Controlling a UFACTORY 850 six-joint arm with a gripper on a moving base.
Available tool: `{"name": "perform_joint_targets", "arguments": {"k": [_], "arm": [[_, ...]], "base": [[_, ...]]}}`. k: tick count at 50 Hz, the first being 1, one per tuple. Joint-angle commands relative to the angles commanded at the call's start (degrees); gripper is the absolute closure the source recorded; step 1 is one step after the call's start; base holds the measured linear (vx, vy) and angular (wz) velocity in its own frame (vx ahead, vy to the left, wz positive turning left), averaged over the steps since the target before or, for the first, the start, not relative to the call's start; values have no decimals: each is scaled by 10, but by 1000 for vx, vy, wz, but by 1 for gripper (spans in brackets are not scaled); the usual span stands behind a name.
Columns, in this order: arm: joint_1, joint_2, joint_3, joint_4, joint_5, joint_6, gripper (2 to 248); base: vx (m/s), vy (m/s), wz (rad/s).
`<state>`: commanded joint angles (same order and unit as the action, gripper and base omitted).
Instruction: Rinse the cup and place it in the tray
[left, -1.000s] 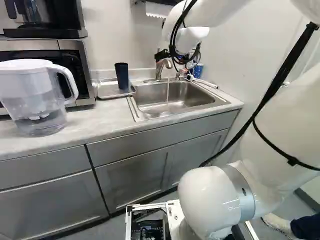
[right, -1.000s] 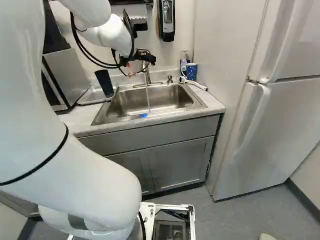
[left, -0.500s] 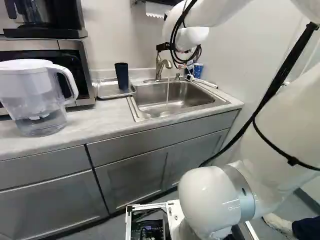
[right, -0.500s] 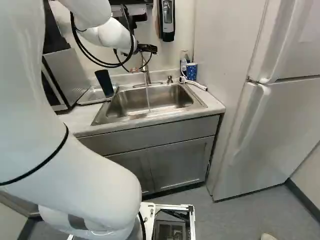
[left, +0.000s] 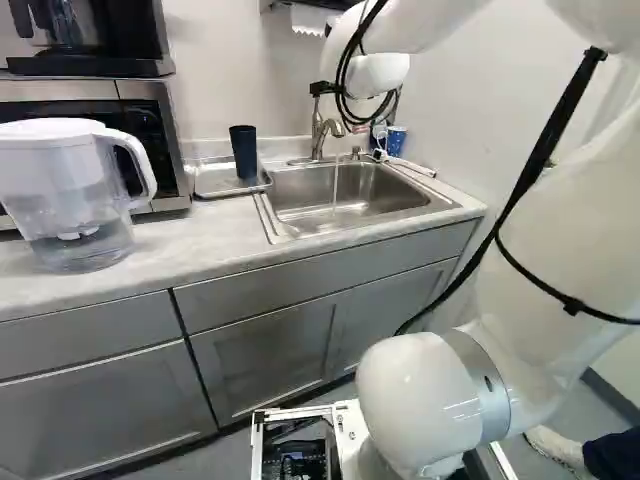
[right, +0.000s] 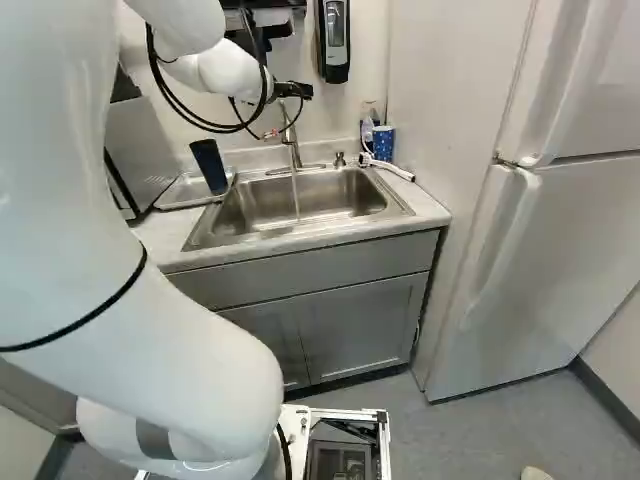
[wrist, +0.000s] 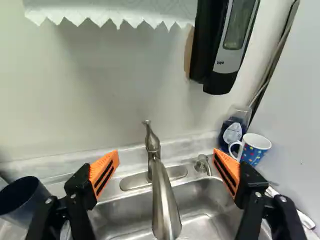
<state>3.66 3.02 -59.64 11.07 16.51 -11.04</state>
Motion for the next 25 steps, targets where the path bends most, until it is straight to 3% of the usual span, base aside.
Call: {"name": "perform_joint_targets", "arguments": {"k": [25], "arm": [[27,-66,-66,0,0,0,3]], "base": [[0,0,0]]}}
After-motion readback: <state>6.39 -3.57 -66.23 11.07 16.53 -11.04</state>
